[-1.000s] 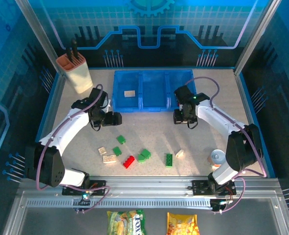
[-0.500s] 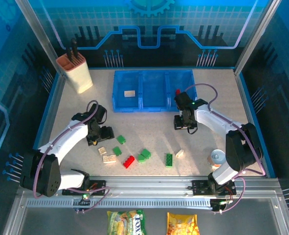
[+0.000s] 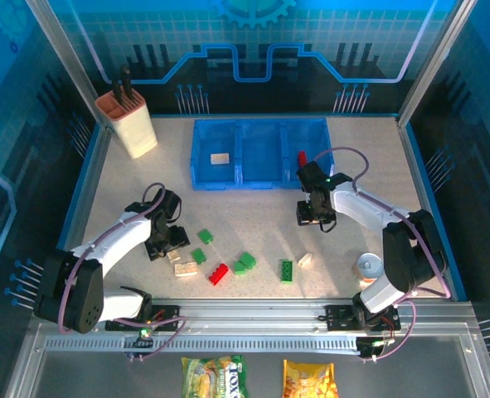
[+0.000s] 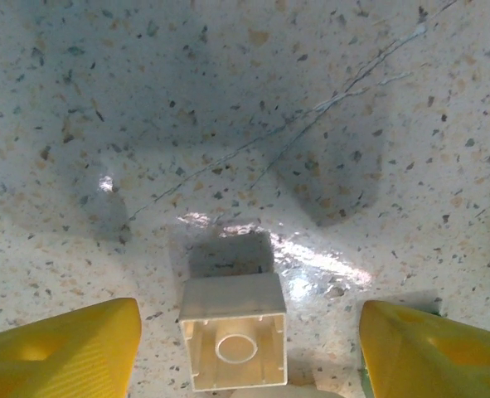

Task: Sort the legos into containers by color
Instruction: Pick up the lego from the bottom-left of the table.

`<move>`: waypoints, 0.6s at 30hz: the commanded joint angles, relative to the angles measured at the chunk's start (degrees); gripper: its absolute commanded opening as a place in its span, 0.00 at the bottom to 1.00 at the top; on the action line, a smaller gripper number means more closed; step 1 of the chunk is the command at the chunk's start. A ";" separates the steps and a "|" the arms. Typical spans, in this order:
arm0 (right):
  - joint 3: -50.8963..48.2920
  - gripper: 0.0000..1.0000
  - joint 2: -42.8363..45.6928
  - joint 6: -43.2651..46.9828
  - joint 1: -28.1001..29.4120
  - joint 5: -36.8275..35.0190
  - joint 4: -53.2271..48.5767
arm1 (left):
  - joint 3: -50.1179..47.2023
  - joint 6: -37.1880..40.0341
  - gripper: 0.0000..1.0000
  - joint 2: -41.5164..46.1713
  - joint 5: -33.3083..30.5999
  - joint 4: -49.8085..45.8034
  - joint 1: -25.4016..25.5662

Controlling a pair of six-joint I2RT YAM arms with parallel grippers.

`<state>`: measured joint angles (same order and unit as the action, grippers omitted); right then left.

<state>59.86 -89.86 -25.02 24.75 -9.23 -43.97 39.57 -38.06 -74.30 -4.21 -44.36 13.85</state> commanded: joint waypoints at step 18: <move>0.25 0.44 1.51 0.64 0.30 -0.84 -0.24 | -2.39 -3.17 0.55 -3.71 -0.74 1.13 4.43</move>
<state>59.86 -89.71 -24.56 24.75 -10.02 -43.86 38.06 -40.07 -76.82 -4.34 -42.98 17.58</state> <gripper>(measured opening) 0.441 0.553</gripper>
